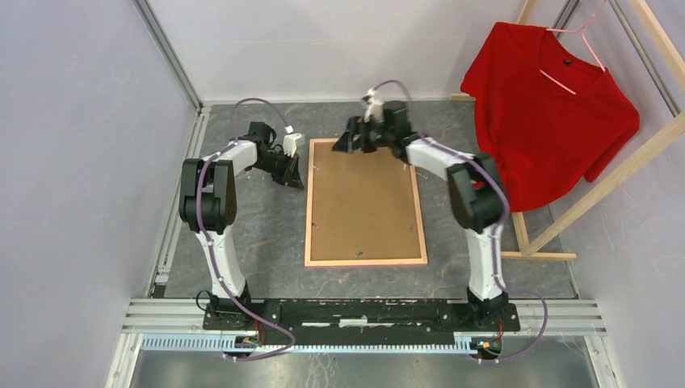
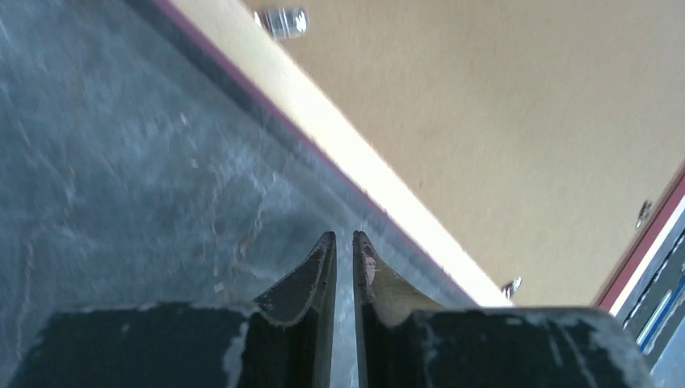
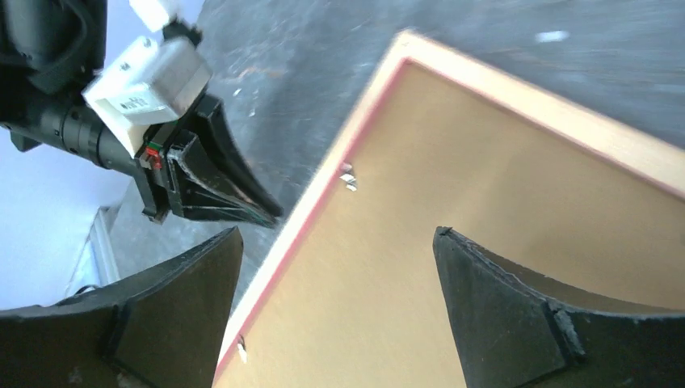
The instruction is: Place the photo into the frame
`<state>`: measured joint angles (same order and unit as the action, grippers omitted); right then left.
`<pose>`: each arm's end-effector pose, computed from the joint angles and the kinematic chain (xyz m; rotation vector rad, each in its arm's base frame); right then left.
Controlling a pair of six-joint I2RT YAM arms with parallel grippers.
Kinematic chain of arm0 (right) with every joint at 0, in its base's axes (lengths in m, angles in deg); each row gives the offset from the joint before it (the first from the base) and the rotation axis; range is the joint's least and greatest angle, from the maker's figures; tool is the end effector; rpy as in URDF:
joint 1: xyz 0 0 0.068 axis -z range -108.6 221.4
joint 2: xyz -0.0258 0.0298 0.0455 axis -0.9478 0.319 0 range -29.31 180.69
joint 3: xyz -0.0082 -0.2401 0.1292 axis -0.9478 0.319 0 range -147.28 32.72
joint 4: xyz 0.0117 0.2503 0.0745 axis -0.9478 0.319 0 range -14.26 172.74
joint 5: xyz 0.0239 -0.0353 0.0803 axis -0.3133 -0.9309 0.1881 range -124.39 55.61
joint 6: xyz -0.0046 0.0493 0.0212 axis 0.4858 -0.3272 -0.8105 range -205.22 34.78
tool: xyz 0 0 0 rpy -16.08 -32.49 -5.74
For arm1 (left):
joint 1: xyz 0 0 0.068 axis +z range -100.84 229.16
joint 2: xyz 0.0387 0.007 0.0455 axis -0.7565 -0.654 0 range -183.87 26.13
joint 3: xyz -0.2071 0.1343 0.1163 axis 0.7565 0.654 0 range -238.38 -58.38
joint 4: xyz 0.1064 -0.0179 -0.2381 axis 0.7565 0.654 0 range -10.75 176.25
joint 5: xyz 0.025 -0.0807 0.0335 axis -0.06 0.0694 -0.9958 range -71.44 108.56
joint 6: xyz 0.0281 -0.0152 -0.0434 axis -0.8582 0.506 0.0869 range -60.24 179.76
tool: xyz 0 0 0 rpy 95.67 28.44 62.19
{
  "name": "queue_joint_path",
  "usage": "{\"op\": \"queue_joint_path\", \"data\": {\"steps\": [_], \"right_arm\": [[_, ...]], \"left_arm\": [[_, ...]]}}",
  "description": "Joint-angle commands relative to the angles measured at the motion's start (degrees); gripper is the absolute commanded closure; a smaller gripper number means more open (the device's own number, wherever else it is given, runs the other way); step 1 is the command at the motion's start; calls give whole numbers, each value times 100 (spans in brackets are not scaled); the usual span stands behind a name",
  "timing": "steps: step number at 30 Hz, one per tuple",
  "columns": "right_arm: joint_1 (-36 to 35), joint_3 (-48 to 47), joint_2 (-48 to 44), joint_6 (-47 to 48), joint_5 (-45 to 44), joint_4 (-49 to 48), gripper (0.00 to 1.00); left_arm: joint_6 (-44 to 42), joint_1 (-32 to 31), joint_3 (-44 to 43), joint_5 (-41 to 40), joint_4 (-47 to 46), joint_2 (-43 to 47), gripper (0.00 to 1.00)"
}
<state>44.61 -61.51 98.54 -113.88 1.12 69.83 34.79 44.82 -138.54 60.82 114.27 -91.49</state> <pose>0.4463 0.2484 0.1885 -0.3804 2.1543 1.2128 0.4006 -0.0544 0.1504 0.7988 2.4497 -0.9069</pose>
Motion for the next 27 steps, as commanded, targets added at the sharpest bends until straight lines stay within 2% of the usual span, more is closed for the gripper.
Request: {"op": "queue_joint_path", "data": {"steps": [1, 5, 8, 15, 21, 23, 27], "right_arm": [[718, 1596, -1850, 26, -1647, -332, 3], [1206, 3062, -2771, 51, -2638, -297, 2], [1472, 3775, -2996, -62, -2637, -436, 2], [1532, 4045, -2565, -362, -2100, -766, 2], [1236, 3409, -1860, -608, -1697, -848, 2], [966, 2974, -1550, -635, -1694, -707, 2], [333, 1514, -693, -677, -1647, -244, 2]], "left_arm": [[-880, 2, 465, -656, 431, 633, 79], [-1251, -127, 1101, -993, 444, 1034, 77], [-1440, -295, 1517, -1253, 419, 1308, 76], [-1632, -756, 2216, -1739, 169, 1765, 75], [-1597, -1205, 2481, -1831, -31, 1873, 76], [-1485, -1382, 2477, -1820, -93, 1809, 76], [-1309, -1846, 2448, -1783, -159, 1735, 75]]}}
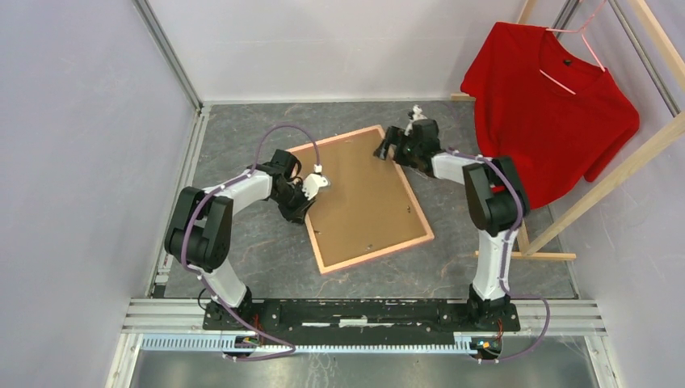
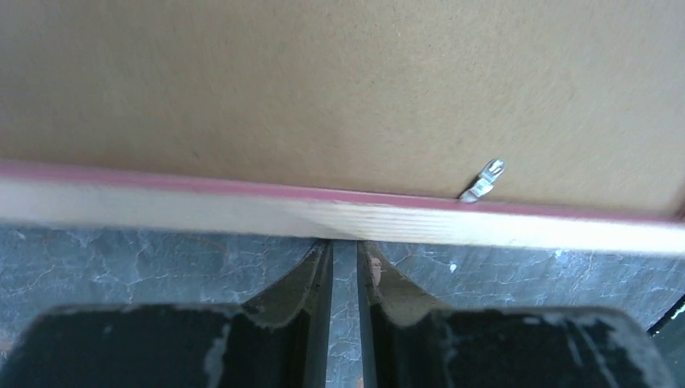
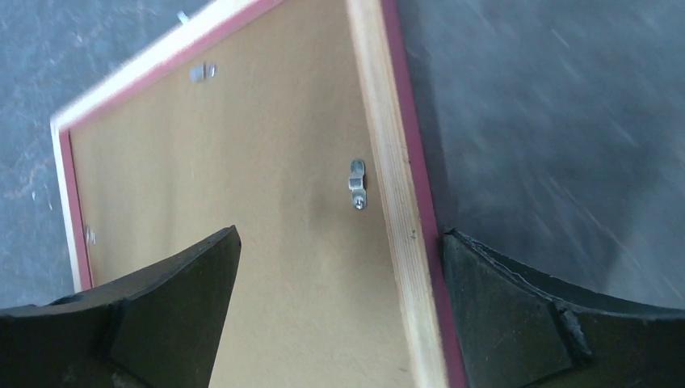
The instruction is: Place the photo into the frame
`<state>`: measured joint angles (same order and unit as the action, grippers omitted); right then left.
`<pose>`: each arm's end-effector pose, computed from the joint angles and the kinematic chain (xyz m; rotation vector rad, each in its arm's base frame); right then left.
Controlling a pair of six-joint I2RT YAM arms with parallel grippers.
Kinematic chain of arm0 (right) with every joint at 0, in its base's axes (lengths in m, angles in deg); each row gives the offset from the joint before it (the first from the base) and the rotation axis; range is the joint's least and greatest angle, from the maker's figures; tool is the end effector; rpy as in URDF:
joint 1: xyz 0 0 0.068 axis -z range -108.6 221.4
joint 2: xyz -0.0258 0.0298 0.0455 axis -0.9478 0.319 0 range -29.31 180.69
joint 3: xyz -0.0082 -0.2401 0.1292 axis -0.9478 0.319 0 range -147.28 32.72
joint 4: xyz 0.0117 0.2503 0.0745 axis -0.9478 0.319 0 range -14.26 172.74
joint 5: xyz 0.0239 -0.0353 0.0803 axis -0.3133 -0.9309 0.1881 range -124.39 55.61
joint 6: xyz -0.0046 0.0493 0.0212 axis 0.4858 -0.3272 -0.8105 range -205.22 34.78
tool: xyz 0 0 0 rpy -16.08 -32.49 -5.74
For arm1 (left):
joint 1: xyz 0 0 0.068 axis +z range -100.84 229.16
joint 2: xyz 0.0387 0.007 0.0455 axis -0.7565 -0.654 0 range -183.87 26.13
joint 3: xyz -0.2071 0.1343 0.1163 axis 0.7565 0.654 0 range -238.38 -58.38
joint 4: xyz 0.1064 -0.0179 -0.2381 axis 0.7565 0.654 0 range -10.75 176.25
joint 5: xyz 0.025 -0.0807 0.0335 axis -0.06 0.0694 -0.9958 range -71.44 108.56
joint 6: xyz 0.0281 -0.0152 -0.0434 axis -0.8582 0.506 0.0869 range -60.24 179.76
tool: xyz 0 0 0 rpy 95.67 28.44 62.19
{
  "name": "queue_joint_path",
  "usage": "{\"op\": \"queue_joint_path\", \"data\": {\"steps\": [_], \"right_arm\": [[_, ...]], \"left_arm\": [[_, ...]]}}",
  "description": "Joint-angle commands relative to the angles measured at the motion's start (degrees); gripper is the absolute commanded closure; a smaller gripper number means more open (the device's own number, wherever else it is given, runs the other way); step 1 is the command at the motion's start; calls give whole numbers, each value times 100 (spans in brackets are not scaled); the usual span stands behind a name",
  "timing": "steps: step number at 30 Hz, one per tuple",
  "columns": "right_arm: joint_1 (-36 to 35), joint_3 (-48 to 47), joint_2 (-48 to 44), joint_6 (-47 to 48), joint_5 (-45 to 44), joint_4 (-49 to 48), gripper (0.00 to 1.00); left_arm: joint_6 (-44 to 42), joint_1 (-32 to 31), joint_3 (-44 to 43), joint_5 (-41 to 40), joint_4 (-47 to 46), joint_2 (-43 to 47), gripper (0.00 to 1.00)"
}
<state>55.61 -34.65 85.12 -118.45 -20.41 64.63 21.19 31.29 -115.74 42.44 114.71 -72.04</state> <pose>0.4094 0.1247 0.1517 0.2042 2.2685 0.7348 0.2881 -0.1081 0.1567 1.3806 2.4228 -0.5194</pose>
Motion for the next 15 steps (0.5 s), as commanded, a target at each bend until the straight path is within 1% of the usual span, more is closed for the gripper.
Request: {"op": "queue_joint_path", "data": {"steps": [1, 3, 4, 5, 6, 7, 8, 9, 10, 12, 14, 15], "right_arm": [[-951, -1578, 914, -205, 536, 461, 2], [-1244, -2466, 1444, -208, 681, 748, 2], [-1363, -3007, 1758, -223, 801, 919, 2], [-1464, -3494, 2009, -214, 878, 1066, 2], [-1515, -3962, 2248, -168, 917, 1343, 2], [-1529, -4309, 2407, -81, 905, 1582, 2], [-1519, -4564, 2477, -8, 814, 1800, 2], [-1465, -4597, 2391, 101, 681, 1913, 2], [-1381, -4425, 2216, 151, 577, 1871, 2], [-1127, -3738, 1624, 194, 323, 1543, 2], [-843, -2988, 945, 209, 2, 1284, 2], [-728, -2667, 627, 259, -164, 1258, 2]], "left_arm": [[82, -663, 165, 62, -214, -219, 74], [126, -939, 151, 86, -192, -237, 70], [121, -1079, 147, 111, -166, -239, 66], [109, -1206, 136, 139, -128, -238, 59], [60, -1333, 111, 167, -53, -245, 50], [13, -1416, 85, 187, 29, -242, 44], [-42, -1464, 47, 211, 133, -227, 40], [-125, -1473, -8, 240, 273, -198, 36], [-226, -1469, -53, 226, 434, -157, 33], [-457, -1446, -61, 107, 696, -32, 28], [-746, -1376, -27, 56, 987, 112, 17], [-855, -1322, -32, 29, 1127, 169, 9]]}}
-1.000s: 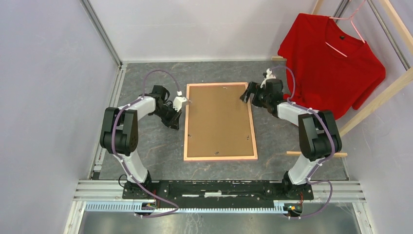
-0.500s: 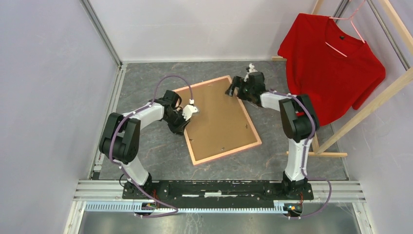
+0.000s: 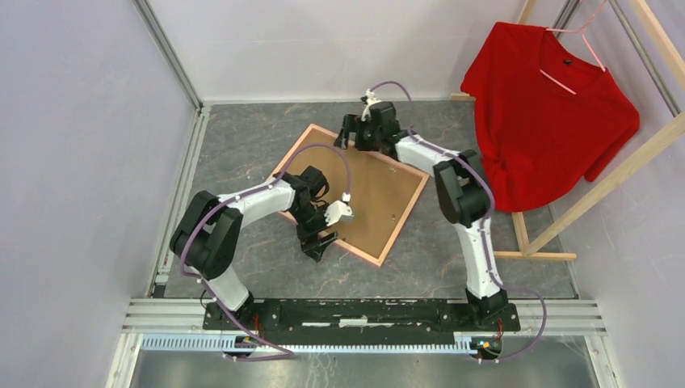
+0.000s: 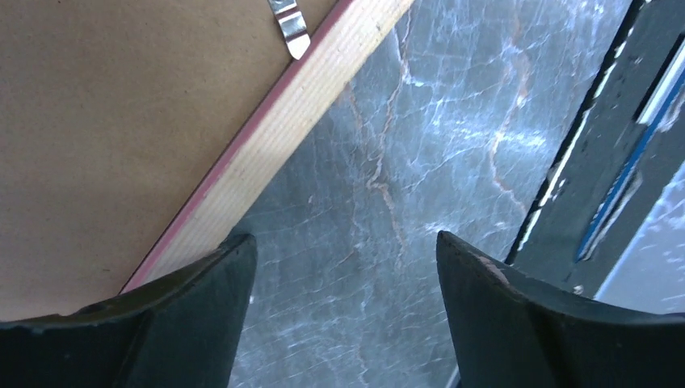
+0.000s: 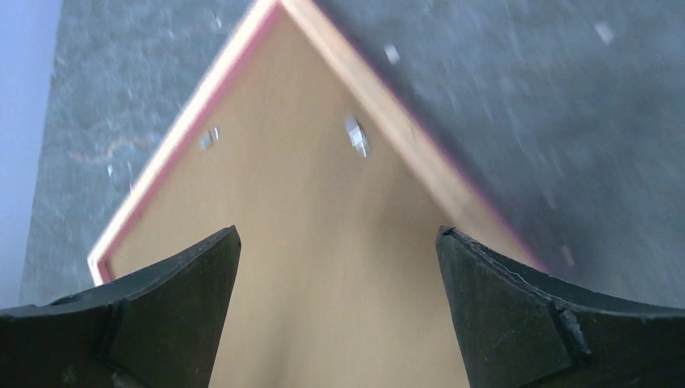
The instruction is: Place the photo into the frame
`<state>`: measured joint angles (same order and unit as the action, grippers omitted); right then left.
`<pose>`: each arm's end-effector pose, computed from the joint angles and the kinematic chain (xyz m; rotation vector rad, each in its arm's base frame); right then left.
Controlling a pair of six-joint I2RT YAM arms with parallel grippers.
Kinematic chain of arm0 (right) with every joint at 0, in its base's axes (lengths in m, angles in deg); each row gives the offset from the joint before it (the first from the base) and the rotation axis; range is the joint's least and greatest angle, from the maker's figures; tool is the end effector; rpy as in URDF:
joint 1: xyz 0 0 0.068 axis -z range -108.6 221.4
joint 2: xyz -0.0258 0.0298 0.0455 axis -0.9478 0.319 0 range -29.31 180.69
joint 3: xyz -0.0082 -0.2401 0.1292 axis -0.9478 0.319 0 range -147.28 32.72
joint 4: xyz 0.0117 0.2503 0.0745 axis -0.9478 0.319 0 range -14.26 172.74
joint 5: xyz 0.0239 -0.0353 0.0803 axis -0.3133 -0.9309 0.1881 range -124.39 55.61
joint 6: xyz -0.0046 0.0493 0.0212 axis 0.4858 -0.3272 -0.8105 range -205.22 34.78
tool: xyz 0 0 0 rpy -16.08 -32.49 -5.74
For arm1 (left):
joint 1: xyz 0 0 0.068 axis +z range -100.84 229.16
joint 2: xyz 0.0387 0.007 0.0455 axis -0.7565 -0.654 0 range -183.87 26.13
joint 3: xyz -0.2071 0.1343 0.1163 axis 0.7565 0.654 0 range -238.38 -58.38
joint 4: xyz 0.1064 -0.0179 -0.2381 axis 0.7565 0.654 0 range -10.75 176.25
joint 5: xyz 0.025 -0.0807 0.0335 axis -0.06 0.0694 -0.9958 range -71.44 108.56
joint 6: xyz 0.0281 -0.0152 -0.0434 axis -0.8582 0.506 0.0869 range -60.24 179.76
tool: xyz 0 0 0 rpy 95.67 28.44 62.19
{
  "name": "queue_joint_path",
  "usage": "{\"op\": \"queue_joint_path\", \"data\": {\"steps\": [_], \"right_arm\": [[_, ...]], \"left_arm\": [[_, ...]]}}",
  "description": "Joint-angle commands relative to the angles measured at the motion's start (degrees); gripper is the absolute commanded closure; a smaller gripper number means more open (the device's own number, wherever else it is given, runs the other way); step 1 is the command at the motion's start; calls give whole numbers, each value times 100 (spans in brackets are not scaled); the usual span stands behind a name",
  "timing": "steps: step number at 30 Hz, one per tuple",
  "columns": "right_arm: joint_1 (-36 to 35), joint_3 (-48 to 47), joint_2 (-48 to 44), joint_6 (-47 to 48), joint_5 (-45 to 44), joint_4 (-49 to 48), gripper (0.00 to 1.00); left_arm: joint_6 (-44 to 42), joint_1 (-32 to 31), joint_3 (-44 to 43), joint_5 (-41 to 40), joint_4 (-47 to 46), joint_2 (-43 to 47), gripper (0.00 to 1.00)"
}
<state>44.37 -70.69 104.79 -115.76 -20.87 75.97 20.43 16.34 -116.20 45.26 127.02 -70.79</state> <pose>0.4756 0.2519 0.1739 -0.0805 2.2096 0.8313 0.2312 -0.1682 0.1620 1.7708 2.3979 -0.7014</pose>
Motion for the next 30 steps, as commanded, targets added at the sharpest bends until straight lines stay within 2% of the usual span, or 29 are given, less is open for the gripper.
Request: {"op": "queue_joint_path", "data": {"steps": [1, 5, 9, 11, 15, 18, 21, 24, 30], "right_arm": [[513, 1184, -1634, 59, -264, 124, 2], [768, 2378, -2750, 340, -698, 312, 2], [833, 3796, -3881, 256, -892, 356, 2], [853, 4446, -4502, 233, -937, 454, 2], [890, 5503, -5567, 101, -712, 505, 2], [920, 6212, -6164, -16, -406, 531, 2], [932, 6916, -6630, -240, 44, 236, 2], [936, 7420, -6822, -450, 447, -201, 2], [996, 7587, -6238, -663, 823, -785, 2]], "left_arm": [[-884, 249, -16, -255, 103, 88, 7], [-1285, 737, -429, -123, 777, 248, 7], [-1371, 1703, -1525, 26, 1269, 28, 10], [-1075, 2323, -2304, -18, 1206, -313, 13], [176, 3427, -3931, -376, 674, -1412, 21], [976, 3972, -4853, -703, 273, -2237, 30], [1292, 4191, -4965, -802, -65, -2669, 38], [1309, 4144, -4553, -583, -148, -2784, 42], [1043, 3932, -3443, -411, -460, -2537, 46]]}}
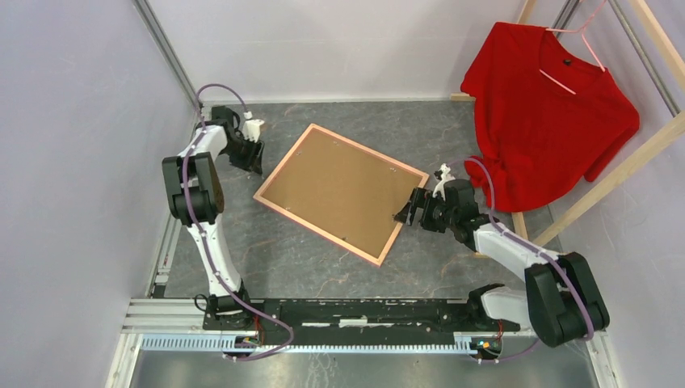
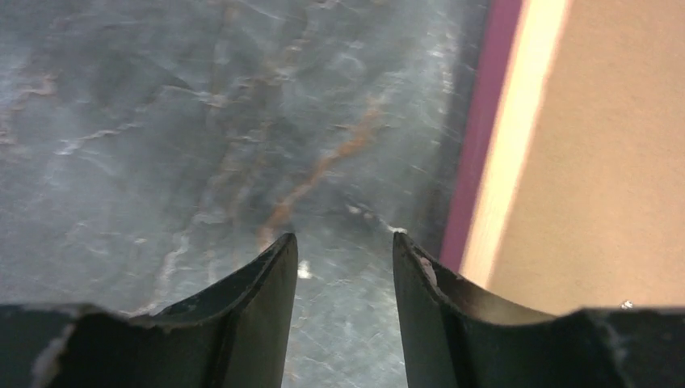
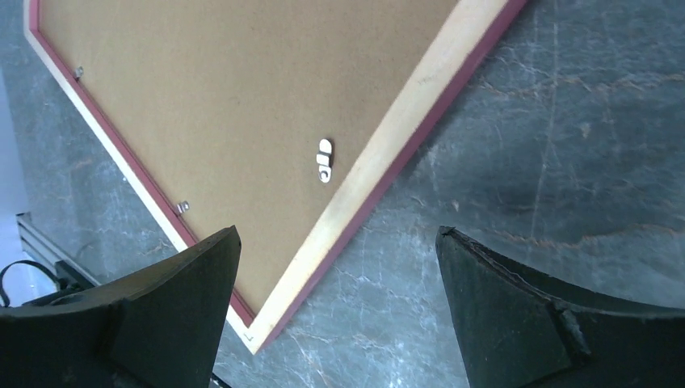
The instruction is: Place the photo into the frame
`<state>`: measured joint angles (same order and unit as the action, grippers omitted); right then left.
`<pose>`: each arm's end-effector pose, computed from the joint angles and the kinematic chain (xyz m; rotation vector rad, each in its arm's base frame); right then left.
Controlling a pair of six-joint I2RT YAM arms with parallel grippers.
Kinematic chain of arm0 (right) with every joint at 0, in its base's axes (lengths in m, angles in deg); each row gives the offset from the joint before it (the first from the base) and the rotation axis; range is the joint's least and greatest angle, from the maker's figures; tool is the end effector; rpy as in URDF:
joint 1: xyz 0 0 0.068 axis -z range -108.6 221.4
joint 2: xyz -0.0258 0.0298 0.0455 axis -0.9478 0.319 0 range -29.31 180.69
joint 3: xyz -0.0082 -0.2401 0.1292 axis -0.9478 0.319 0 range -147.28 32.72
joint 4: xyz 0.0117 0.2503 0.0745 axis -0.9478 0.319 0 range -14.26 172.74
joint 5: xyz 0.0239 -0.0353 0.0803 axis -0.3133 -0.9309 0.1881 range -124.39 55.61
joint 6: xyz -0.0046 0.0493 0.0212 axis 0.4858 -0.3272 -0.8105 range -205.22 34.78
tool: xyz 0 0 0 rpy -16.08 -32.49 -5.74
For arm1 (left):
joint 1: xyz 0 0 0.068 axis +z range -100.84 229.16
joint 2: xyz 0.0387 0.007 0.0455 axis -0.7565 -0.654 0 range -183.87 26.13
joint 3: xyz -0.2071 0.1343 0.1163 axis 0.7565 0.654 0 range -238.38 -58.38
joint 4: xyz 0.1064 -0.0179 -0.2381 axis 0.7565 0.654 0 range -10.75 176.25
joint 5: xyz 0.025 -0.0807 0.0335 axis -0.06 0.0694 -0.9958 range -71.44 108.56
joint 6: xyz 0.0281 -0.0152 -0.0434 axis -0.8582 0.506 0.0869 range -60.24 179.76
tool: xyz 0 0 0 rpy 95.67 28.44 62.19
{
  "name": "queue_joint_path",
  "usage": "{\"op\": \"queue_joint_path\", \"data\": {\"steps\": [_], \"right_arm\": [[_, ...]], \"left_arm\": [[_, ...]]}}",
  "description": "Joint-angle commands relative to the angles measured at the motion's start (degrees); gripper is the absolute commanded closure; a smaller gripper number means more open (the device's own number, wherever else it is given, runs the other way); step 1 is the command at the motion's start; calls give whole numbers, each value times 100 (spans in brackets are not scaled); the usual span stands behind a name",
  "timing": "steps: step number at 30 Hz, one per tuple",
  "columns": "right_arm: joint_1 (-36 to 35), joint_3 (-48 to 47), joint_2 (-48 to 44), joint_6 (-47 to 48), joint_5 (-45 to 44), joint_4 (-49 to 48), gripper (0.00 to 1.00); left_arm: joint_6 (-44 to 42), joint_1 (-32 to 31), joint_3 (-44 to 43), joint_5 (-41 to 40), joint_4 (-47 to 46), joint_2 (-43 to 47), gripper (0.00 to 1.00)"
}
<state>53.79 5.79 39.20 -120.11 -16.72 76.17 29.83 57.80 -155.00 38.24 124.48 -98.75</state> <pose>0.2127 0.0788 0.1693 0.1963 2.3957 0.8065 0.4425 0.0551 0.1639 0.5741 2.6815 -0.3173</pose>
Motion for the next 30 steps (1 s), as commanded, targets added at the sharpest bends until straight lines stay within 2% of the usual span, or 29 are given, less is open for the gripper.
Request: {"op": "queue_joint_path", "data": {"steps": [1, 5, 12, 19, 25, 27, 30], "right_arm": [[64, -86, 456, -235, 417, -908, 2], [199, -428, 990, -150, 520, -1076, 2], [454, -1472, 1913, 397, 479, -531, 2], [627, -1930, 2105, 815, 131, 23, 2], [829, -2371, 1910, 1014, -673, 638, 2], [834, -2566, 1759, 1037, -849, 705, 2], [733, -2612, 1525, 803, -710, 316, 2]], "left_arm": [[31, -245, 595, 371, -208, 330, 47], [-411, -398, 1283, 521, -192, 681, 48], [-1515, -773, 2523, 528, 218, 1475, 49], [-2630, -1126, 3479, 784, 977, 2289, 48], [-2974, -905, 3347, 887, 1483, 2358, 42], [-2854, -543, 2978, 1030, 1552, 2229, 40], [-2478, -200, 2203, 1670, 1813, 1793, 34]]}}
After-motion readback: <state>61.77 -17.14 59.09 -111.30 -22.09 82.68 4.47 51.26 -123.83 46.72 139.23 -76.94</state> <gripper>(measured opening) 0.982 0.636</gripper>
